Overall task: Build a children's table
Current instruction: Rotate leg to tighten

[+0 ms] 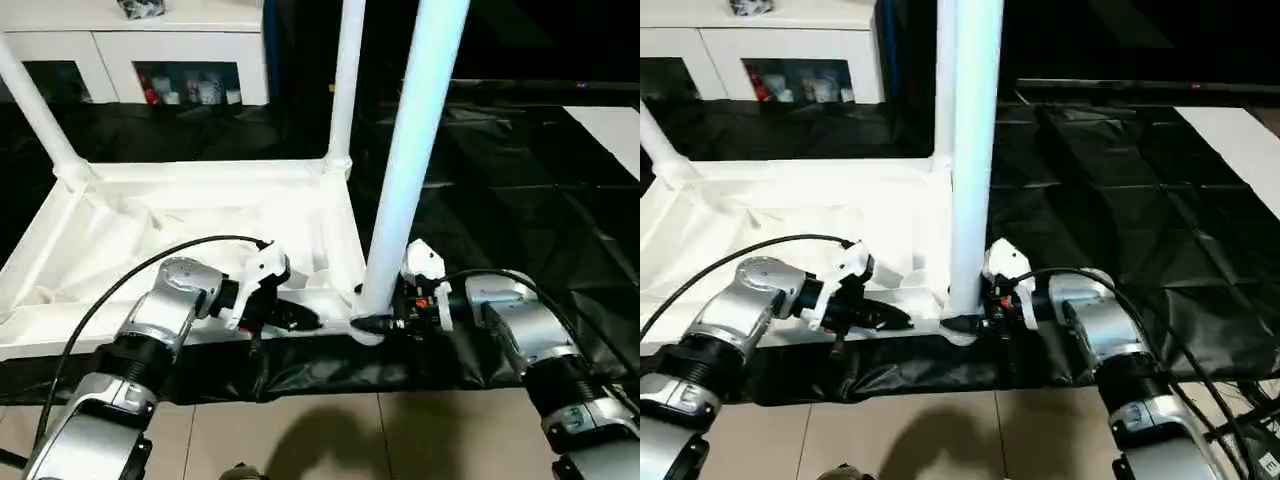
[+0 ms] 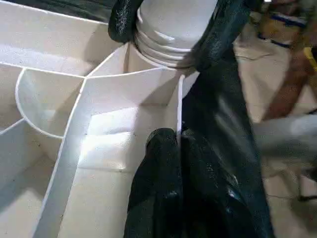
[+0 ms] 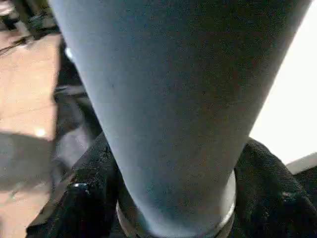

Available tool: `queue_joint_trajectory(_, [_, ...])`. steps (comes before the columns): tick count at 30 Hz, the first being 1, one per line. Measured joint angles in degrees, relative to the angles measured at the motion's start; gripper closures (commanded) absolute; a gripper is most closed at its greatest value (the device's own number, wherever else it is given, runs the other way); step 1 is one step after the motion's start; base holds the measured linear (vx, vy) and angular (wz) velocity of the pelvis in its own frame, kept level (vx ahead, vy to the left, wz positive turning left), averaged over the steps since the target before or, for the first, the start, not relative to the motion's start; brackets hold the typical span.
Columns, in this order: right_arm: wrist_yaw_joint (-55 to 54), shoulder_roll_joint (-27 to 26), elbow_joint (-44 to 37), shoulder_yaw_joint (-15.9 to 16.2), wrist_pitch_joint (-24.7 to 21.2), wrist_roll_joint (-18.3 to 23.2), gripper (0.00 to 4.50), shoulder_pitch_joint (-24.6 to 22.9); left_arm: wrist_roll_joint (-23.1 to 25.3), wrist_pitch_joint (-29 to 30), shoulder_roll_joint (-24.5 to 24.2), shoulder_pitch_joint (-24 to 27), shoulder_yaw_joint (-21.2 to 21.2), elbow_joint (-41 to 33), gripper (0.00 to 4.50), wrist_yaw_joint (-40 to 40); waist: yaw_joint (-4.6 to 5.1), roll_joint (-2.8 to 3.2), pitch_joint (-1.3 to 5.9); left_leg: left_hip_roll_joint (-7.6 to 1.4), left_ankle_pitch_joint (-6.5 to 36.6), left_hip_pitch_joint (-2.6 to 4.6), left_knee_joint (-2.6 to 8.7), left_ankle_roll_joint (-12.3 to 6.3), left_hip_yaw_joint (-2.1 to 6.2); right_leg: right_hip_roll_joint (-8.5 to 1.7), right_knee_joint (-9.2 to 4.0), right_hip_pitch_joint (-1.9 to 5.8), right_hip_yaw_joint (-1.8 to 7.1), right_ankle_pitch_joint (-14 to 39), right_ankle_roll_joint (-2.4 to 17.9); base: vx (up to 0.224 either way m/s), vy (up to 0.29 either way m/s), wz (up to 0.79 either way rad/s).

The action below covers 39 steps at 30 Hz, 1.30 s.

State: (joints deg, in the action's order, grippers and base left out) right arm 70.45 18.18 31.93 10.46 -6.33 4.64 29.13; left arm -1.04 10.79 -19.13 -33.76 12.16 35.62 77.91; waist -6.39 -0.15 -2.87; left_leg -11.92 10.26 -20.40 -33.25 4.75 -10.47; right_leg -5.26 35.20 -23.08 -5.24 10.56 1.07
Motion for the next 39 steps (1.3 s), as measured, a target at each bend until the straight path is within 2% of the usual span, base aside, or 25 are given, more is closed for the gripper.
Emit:
queue_joint_trajectory(2, [-7.8, -2.5, 3.0, -1.8, 0.4, -1.3, 1.80, 0.9, 1.0, 0.0, 1.5, 0.0, -1.3, 0.6, 4.50, -5.4, 0.22, 0.00, 0.00, 0.00, 0.0, 0.22, 0.04, 0.03, 0.00, 0.00, 0.01, 0.16, 0.01, 0.0, 0.0, 0.000, 0.000, 0.00])
queue_joint_trajectory(4, [-21.1, -6.8, 7.8, -4.1, 0.4, -3.3, 1.81, 4.0, 3.1, 0.2, 4.2, -1.5, -2.9, 2.2, 4.50, -14.1, 1.24, -0.04, -0.01, 0.04, 0.0, 0.31, -0.03, 0.09, 0.05, 0.00, 0.02, 0.19, 0.01, 0.1, -0.2, 0.000, 0.000, 0.00])
queue_joint_trajectory(8, [-36.0, -10.7, 12.4, -6.9, 0.2, -4.1, 1.82, 6.6, 4.6, 0.5, 8.6, -2.6, -3.3, 3.4, 4.50, -23.7, 1.60, 0.04, 0.04, 0.10, 0.0, 0.32, 0.00, 0.08, 0.03, 0.00, -0.12, 0.26, 0.13, 0.1, -0.3, 0.000, 0.000, 0.00])
queue_joint_trajectory(12, [-44.3, -13.0, 14.7, -8.8, -0.3, -4.3, 1.82, 8.5, 5.6, 0.8, 10.9, -3.6, -3.4, 4.2, 4.50, -28.8, 1.43, 0.07, 0.05, 0.10, 0.0, 0.27, 0.14, 0.07, 0.03, 0.01, -0.13, 0.22, 0.11, 0.0, -0.1, 0.000, 0.000, 0.00])
queue_joint_trajectory(13, [-45.0, -13.3, 15.4, -9.1, 0.3, -4.3, 1.26, 8.8, 5.8, 0.8, 11.2, -3.6, -3.4, 4.2, 4.50, -29.3, 1.39, 0.07, 0.06, 0.11, 0.0, 0.28, 0.21, 0.07, 0.03, 0.01, -0.15, 0.21, 0.11, 0.0, -0.1, 0.000, 0.000, 0.00])
queue_joint_trajectory(14, [-45.1, -13.6, 15.8, -9.5, 0.8, -4.3, 1.26, 8.8, 5.9, 0.8, 11.3, -3.6, -3.3, 4.2, 4.50, -29.4, 1.38, 0.10, 0.07, 0.11, 0.0, 0.28, 0.26, 0.07, 0.03, 0.01, -0.16, 0.20, 0.10, 0.0, -0.1, 0.000, 0.000, 0.00])
queue_joint_trajectory(22, [-40.5, -13.4, 16.6, -9.9, 3.0, -4.3, 0.55, 8.7, 5.7, 0.4, 10.2, -3.6, -3.3, 4.1, 4.50, -26.6, 1.50, 0.10, 0.05, 0.09, 0.0, 0.22, 0.26, 0.07, 0.02, 0.02, -0.17, 0.14, 0.08, 0.0, -0.1, 0.000, 0.000, 0.00])
queue_joint_trajectory(29, [-22.4, -6.8, 12.2, -5.4, 6.9, -3.6, 0.55, 5.1, 3.4, -1.0, 5.8, -2.0, -2.5, 1.8, 4.50, -15.8, 1.31, 0.10, 0.03, 0.04, 0.0, -0.03, 0.35, 0.03, 0.02, 0.06, -0.21, -0.06, -0.01, 0.0, -0.1, 0.000, 0.000, 0.00])
queue_joint_trajectory(35, [-8.8, -3.1, 7.9, -3.2, 7.2, -1.6, 0.55, 2.6, 1.1, -2.0, 3.1, -0.6, -1.7, 1.0, 4.50, -6.8, 0.91, 0.14, -0.01, 0.00, 0.0, -0.08, 0.14, 0.02, 0.05, 0.04, -0.12, -0.03, -0.06, 0.0, 0.0, 0.000, 0.000, 0.00])
queue_joint_trajectory(36, [-6.7, -2.5, 7.1, -2.9, 7.0, -1.0, 0.81, 2.2, 0.8, -2.0, 2.5, -0.6, -1.5, 0.9, 4.50, -5.3, 0.84, 0.15, -0.03, -0.01, 0.0, -0.11, 0.10, 0.02, 0.06, 0.04, -0.11, -0.04, -0.06, 0.0, 0.0, 0.000, 0.000, 0.00])
queue_joint_trajectory(39, [-1.5, -0.9, 5.7, -1.4, 6.8, 0.1, 0.89, 1.7, 0.4, -2.0, 1.3, -0.6, -0.9, 0.8, 4.50, -1.5, 0.54, 0.15, -0.04, -0.01, 0.0, -0.15, 0.03, 0.01, 0.07, 0.03, -0.09, -0.03, -0.06, 0.0, 0.0, 0.000, 0.000, 0.00])
